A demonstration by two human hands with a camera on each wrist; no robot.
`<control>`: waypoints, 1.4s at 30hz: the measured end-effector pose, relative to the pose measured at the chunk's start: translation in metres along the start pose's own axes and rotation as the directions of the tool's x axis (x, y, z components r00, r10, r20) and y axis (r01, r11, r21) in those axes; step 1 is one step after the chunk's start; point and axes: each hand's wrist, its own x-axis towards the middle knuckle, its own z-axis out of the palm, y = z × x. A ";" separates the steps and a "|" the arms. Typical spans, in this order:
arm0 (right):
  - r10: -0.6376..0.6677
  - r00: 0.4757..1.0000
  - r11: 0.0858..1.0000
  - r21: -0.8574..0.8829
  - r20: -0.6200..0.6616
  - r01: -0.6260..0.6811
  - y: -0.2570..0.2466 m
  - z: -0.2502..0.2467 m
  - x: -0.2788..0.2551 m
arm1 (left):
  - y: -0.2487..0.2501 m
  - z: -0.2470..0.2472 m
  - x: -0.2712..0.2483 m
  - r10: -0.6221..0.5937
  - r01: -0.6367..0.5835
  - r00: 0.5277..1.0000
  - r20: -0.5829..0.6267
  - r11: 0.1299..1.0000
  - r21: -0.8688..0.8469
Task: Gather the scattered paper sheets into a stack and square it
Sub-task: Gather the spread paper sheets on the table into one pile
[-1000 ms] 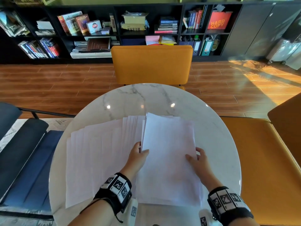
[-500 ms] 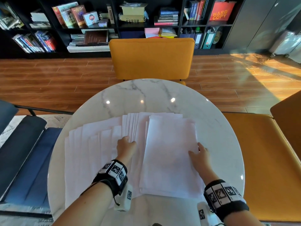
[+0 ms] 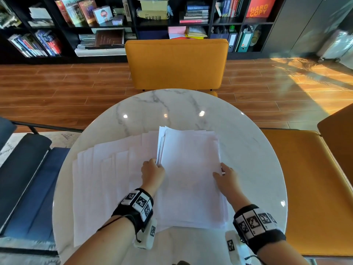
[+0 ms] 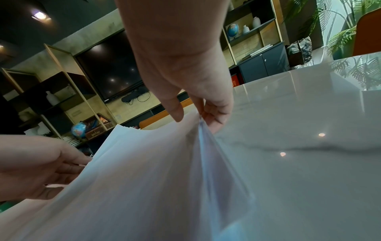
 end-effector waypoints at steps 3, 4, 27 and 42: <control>-0.027 0.998 1.000 0.005 0.054 0.026 -0.003 -0.001 -0.003 | 0.003 -0.001 -0.005 0.000 0.000 1.000 0.019 1.000 0.022; -0.033 0.998 0.999 -0.008 0.059 0.034 -0.013 -0.003 -0.012 | 0.005 -0.002 -0.007 0.006 -0.006 0.999 0.037 1.000 -0.011; -0.093 0.993 0.939 0.338 0.077 0.062 -0.027 -0.007 -0.031 | -0.006 -0.037 -0.045 0.147 -0.080 0.986 0.079 0.832 -0.549; -0.094 0.995 0.993 -0.070 -0.021 0.092 -0.034 0.008 -0.009 | -0.052 -0.050 -0.010 -0.295 0.289 0.955 -0.025 0.947 -0.143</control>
